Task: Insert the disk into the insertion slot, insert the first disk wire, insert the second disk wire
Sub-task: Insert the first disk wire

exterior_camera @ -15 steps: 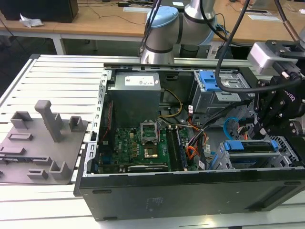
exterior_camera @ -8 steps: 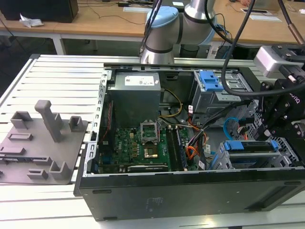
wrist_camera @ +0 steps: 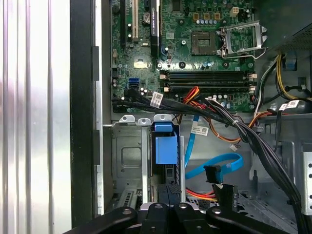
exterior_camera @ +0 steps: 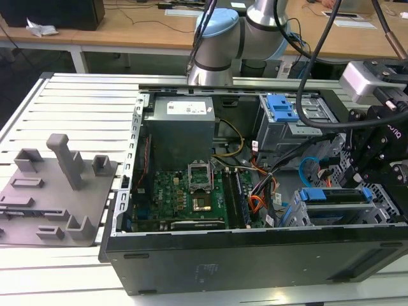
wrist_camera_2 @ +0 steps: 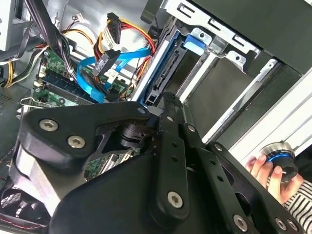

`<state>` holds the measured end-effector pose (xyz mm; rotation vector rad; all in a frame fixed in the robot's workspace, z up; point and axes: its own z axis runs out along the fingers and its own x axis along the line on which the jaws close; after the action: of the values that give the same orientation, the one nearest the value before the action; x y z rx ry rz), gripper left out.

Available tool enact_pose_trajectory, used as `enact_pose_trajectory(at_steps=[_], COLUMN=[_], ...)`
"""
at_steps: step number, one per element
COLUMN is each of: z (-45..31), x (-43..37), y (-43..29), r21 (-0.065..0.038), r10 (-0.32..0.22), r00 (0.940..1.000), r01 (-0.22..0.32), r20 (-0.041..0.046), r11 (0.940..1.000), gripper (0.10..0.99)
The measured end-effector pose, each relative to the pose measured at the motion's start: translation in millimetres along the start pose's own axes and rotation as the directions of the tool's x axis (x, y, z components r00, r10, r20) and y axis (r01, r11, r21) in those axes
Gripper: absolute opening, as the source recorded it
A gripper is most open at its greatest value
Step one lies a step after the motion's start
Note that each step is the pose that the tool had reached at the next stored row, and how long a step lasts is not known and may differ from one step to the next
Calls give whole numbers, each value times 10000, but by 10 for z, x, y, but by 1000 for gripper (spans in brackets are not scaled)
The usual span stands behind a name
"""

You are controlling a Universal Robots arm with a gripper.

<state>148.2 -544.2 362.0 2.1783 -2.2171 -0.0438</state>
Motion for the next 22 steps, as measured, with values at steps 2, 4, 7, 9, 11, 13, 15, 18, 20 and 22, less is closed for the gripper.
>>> enact_pose_trajectory(at_steps=[2,4,7,9,11,13,15,18,20,22], z=[0,-2,-92,-202,-261,-296,-317,-319,-323,-324], x=[-1,0,0,-1,-1,-1,-1,-1,-1,-1], y=[-3,-13,-12,-7,-4,-3,-2,-2,-2,-1], r21=[0,0,0,0,0,0,0,0,0,0], r10=[-1,-12,-14,-15,-15,-15,-15,-15,-15,-15], r00=[10000,10000,10000,10000,10000,10000,10000,10000,10000,10000], r01=[1,12,14,15,15,15,15,15,15,15], r20=[0,-2,-6,-9,-9,-9,-8,-6,-9,-9], r11=[10000,10000,10000,10000,10000,10000,10000,10000,10000,10000], gripper=[106,106,106,106,106,106,106,106,106,106])
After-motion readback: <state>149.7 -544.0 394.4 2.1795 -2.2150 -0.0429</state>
